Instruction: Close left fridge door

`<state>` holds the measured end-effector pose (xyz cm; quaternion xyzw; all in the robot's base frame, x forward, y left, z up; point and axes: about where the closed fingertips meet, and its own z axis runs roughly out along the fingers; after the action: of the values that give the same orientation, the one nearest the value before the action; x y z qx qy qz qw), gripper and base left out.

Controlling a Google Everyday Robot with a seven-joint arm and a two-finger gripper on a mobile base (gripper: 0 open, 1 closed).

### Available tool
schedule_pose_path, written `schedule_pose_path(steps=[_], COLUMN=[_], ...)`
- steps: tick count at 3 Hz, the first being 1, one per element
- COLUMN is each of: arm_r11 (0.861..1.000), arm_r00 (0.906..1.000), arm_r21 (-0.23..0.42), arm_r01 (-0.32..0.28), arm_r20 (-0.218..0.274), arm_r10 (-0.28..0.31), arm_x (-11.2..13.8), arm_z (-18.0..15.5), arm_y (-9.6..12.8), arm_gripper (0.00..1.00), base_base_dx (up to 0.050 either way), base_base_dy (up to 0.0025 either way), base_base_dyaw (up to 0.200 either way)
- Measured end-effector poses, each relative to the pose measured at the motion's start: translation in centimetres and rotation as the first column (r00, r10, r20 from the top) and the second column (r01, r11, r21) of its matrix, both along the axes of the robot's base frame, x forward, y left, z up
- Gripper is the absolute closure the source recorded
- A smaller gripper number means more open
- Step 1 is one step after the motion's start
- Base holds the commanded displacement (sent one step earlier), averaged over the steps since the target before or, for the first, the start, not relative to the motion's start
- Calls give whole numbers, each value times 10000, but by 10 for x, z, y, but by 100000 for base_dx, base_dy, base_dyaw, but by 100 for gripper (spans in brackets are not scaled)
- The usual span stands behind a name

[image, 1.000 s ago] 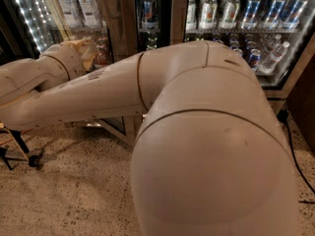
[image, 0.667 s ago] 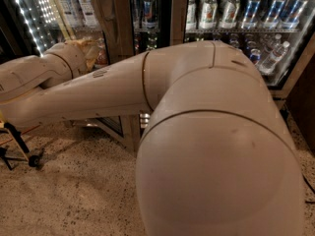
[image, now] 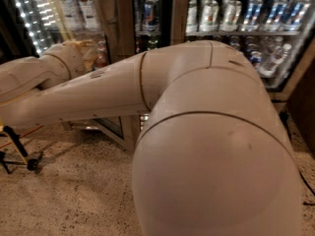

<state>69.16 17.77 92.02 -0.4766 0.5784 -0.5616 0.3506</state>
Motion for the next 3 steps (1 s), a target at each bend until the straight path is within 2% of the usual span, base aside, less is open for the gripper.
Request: schedule_pose_path(steps=[1,2,3], arm_r11=[10000,10000,10000], arm_r00=[10000,10000,10000], arm_r21=[0,0,0], arm_r01=[0,0,0], arm_r20=[0,0,0], arm_r10=[0,0,0], arm_x=[0,0,0], arm_z=[0,0,0], arm_y=[0,0,0], arm_gripper=[100,100,100], base_base_dx=[3610,2753,0], base_base_dy=[-20,-245,0], base_base_dyaw=[-396,-16316,0])
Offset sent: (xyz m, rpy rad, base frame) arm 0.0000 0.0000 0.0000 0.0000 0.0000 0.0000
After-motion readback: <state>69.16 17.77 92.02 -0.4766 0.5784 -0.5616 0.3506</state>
